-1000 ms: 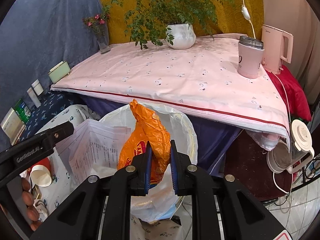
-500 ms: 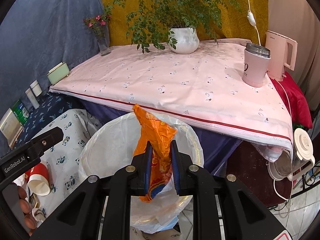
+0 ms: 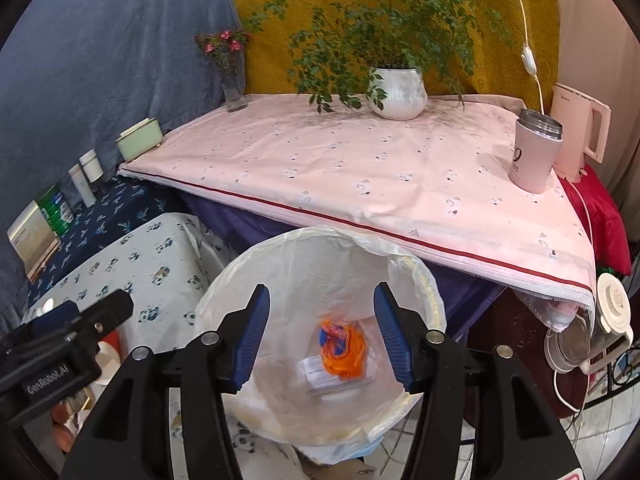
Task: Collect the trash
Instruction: 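Open both grippers to drop the bag and paper into the bin, then grasp the grey knotted cloth with the left gripper while the right gripper grasps the red-white paper cup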
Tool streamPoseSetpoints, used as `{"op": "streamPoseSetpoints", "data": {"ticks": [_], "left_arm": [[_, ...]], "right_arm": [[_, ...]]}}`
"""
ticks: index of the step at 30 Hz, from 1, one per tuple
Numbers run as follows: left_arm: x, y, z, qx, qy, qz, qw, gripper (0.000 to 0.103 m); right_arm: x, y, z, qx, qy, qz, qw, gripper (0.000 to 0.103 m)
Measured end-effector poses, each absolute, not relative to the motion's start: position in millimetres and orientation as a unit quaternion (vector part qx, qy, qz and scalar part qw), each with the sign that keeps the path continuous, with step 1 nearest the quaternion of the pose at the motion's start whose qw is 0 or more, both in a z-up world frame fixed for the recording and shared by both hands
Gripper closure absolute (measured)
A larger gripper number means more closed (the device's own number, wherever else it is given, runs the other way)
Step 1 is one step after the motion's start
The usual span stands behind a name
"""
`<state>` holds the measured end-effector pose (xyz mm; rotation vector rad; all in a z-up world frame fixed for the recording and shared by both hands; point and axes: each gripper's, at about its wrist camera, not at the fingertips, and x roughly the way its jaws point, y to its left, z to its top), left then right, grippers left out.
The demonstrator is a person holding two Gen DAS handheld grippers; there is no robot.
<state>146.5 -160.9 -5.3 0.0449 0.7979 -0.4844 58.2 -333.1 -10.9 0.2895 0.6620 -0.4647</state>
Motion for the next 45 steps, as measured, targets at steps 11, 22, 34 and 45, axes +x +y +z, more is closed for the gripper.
{"op": "streamPoseSetpoints", "data": {"ticks": [11, 22, 34, 45], "left_arm": [[118.1, -73.7, -10.0, 0.011, 0.397, -0.169, 0.902, 0.011], [98.1, 20.2, -32.6, -0.008, 0.421, -0.103, 0.901, 0.011], [90.7, 53.1, -75.6, -0.009, 0.461, -0.095, 0.882, 0.013], [106.8, 38.2, -104.3, 0.001, 0.499, -0.133, 0.856, 0.047]], "right_arm": [[50.6, -254.6, 2.2, 0.116, 0.332, -0.166, 0.921, 0.049], [54.6, -185.4, -1.2, 0.11, 0.353, -0.105, 0.923, 0.049], [68.3, -137.2, -26.9, 0.093, 0.389, -0.065, 0.914, 0.049], [86.4, -123.5, -43.7, 0.091, 0.41, -0.052, 0.906, 0.049]]}}
